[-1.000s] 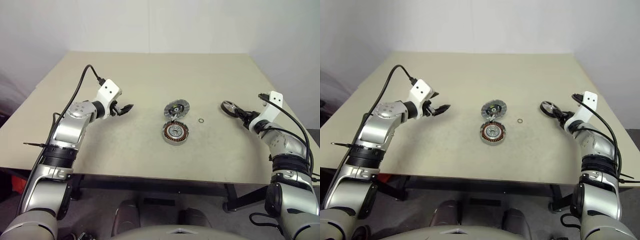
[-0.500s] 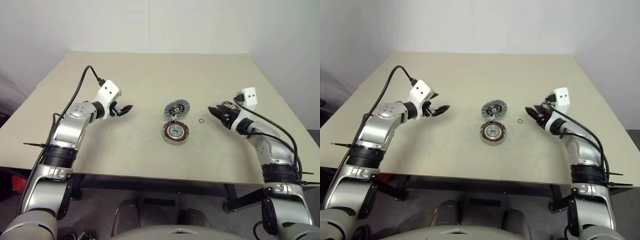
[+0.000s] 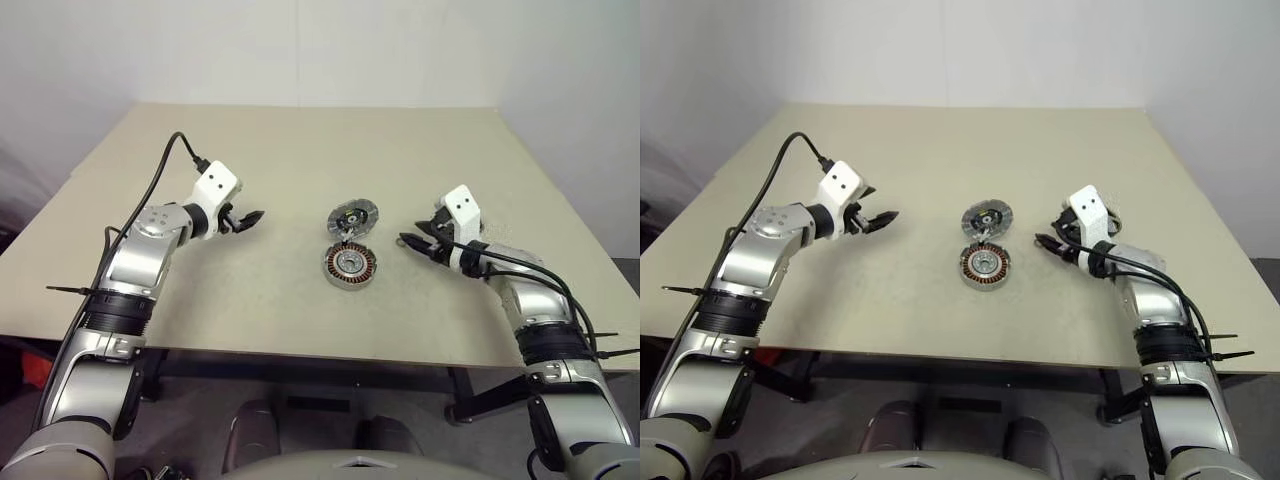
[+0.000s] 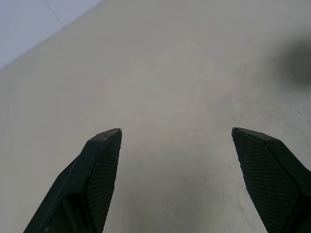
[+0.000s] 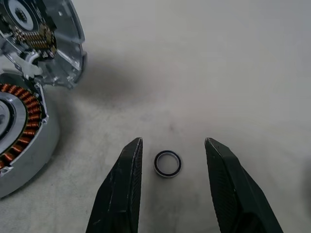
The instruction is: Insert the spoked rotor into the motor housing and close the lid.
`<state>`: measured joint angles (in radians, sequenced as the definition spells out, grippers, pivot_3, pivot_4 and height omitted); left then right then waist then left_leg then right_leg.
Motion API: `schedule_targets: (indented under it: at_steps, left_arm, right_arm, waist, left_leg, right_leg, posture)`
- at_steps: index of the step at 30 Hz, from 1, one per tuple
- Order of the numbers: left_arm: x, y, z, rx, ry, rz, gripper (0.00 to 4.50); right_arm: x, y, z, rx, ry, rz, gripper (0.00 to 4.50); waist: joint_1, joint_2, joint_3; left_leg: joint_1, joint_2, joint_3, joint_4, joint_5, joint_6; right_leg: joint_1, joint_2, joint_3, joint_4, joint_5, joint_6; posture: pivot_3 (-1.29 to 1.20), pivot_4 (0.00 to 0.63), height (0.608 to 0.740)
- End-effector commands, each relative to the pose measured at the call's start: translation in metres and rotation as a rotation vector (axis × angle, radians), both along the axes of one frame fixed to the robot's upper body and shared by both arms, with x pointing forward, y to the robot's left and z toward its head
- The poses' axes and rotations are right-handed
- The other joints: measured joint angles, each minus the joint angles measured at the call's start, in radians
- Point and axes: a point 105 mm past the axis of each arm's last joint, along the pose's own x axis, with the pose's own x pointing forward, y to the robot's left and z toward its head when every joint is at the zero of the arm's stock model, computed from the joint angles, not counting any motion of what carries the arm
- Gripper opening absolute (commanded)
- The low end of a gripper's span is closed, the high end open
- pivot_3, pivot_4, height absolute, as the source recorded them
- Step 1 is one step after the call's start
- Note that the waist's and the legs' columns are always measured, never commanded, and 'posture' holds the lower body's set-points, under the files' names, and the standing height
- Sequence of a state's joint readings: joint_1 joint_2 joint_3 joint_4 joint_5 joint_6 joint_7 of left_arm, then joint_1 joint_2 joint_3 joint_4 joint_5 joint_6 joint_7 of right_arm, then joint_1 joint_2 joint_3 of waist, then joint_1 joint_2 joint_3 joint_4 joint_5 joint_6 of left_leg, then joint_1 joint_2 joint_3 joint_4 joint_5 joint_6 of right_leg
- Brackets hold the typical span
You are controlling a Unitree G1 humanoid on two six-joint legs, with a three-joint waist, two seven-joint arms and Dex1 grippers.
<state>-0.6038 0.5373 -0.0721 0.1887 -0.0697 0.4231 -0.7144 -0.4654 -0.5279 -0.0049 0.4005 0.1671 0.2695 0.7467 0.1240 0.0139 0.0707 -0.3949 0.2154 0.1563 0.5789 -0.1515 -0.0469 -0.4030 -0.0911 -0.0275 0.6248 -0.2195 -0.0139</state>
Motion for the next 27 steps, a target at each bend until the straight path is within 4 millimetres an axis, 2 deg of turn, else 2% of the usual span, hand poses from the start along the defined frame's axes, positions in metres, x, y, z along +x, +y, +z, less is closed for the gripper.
schedule_targets:
  at_steps: [1,12,16,27]
  left_arm:
    - [0.003,0.000,0.018,0.004,-0.064,-0.005,3.82]
    - [0.002,0.002,0.019,0.009,-0.068,0.001,3.82]
    - [0.002,0.002,0.020,0.013,-0.073,0.003,3.82]
    - [0.002,0.001,0.020,0.018,-0.077,-0.003,3.82]
  right_arm:
    - [0.008,0.006,0.011,0.007,-0.044,0.017,2.29]
    - [0.011,0.006,-0.001,0.006,-0.008,-0.004,2.29]
    - [0.004,0.000,-0.008,-0.052,0.013,0.009,2.29]
    - [0.005,-0.009,-0.010,-0.087,0.040,-0.029,2.29]
  waist:
    - [0.000,0.000,0.000]
    - [0.000,0.000,0.000]
    - [0.001,0.000,0.000]
    - [0.001,0.000,0.000]
  left_leg:
    - [0.000,0.000,0.000,0.000,0.000,0.000]
    - [0.000,0.000,0.000,0.001,0.000,0.000]
    - [0.000,0.000,0.000,0.001,0.000,0.000]
    - [0.001,0.000,0.000,0.001,0.000,0.000]
  right_leg:
    - [0.000,0.000,0.000,0.000,0.000,0.000]
    - [0.000,0.000,0.000,0.000,0.000,0.000]
    - [0.000,0.000,0.000,0.001,0.000,0.000]
    - [0.002,0.000,0.000,0.001,0.000,0.000]
  posture:
    - [0.00,0.000,0.740]
    - [0.00,0.000,0.740]
    - [0.00,0.000,0.740]
    - [0.00,0.000,0.740]
